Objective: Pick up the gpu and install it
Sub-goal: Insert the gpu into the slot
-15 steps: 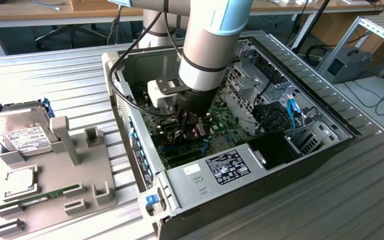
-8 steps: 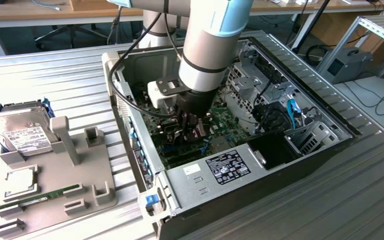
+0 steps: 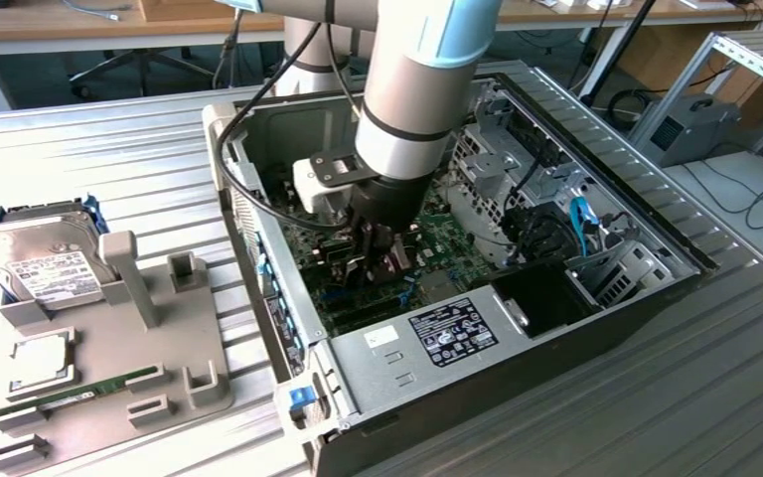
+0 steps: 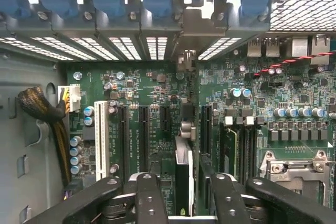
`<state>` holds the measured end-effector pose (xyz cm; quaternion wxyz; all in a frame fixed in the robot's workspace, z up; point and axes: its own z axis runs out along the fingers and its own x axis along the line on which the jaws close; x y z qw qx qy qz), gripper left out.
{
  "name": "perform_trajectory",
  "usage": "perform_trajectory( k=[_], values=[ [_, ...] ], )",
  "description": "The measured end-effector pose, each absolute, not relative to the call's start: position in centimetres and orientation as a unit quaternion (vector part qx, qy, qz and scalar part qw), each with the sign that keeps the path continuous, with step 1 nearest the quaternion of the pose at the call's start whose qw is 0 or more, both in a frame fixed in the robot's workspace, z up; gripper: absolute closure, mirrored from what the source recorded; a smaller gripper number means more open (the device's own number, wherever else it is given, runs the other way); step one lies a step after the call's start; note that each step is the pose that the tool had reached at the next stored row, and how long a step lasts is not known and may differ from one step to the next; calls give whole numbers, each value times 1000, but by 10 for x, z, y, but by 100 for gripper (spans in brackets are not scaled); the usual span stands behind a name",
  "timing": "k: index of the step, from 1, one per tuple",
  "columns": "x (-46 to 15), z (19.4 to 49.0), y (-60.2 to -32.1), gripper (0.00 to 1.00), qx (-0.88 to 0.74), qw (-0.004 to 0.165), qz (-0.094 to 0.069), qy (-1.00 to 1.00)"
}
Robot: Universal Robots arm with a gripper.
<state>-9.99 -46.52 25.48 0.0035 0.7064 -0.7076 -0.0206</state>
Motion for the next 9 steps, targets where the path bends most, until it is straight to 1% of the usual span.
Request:
perform_trajectory(
  k=[7,9],
  values=[
    [-100,285,-464,60,706,5,-19,-708],
    [-100,296,-463,60,706,9,-15,-708]
  ],
)
